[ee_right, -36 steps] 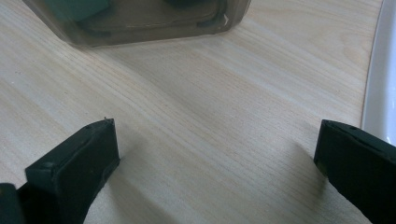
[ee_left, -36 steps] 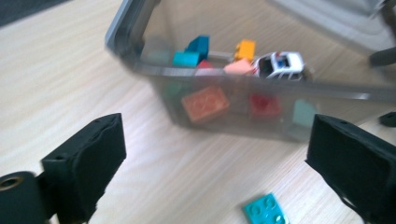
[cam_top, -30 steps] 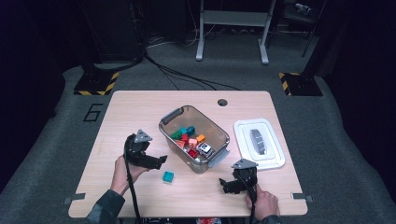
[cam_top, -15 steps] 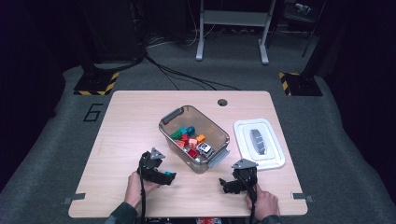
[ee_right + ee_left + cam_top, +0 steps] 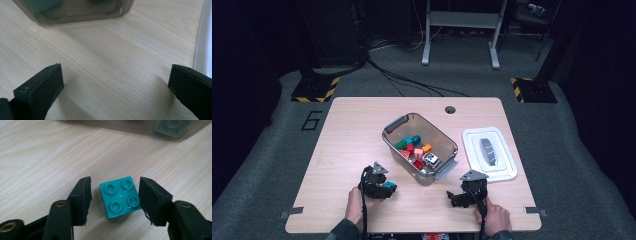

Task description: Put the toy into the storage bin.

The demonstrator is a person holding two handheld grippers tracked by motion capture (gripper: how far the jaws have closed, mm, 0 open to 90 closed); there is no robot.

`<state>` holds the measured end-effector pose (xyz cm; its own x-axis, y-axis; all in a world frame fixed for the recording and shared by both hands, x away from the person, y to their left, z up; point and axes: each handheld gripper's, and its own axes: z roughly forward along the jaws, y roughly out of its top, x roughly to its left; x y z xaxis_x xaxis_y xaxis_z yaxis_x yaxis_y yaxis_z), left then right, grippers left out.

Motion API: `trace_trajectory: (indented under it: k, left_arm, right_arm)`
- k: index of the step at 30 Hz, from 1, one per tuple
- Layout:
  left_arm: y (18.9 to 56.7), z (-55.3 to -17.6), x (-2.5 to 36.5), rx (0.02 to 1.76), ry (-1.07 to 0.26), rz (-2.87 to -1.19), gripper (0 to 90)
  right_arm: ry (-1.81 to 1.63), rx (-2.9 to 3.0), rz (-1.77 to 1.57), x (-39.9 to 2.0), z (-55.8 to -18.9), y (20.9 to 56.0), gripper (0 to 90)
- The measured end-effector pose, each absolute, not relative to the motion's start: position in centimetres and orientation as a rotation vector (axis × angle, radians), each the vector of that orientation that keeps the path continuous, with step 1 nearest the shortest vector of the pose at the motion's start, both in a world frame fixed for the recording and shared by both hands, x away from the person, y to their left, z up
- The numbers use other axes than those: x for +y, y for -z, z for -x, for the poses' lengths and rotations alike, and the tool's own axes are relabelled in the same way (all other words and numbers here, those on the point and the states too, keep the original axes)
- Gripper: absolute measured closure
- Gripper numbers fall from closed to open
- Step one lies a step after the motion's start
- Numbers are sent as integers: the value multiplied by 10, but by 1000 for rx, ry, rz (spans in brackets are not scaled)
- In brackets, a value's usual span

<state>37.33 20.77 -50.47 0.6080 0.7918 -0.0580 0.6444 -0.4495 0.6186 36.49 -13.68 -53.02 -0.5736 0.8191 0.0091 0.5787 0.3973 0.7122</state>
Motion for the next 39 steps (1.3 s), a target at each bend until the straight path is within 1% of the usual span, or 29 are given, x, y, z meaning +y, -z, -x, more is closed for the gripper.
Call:
trace_trajectory:
  k: [4, 5, 11, 19, 25, 29, 32, 34, 39]
  left_arm:
    - [508, -374, 211, 1125, -322, -2236, 571]
    - [508, -374, 211, 1127, -325, -2229, 575]
    - [507, -376, 221, 1134, -318, -2222, 587]
    - [501, -379, 234, 1155, -307, -2172, 589]
    - [491, -381, 240, 1157, -335, -2154, 589]
    - [480, -384, 246, 1156, -352, -2135, 589]
    - [468, -387, 252, 1137, -376, -2152, 589]
    - [460, -389, 253, 1144, -385, -2128, 589]
    - [443, -394, 258, 1129, -401, -2147, 589]
  right_arm:
    - [-976, 2317, -1212, -137, -365, 530, 0]
    - [-976, 2317, -1212, -137, -365, 530, 0]
    - [-976, 2317, -1212, -137, -365, 530, 0]
    - [-976, 2317, -1212, -137, -365, 530, 0]
    - [-976, 2317, -1212, -137, -365, 530, 0]
    - [-976, 2317, -1212, -137, -365, 530, 0]
    - [-976, 2317, -1212, -137, -365, 530, 0]
    - [-976, 2317, -1212, -137, -365, 530, 0]
    - [-976, 2317, -1212, -137, -365, 530, 0]
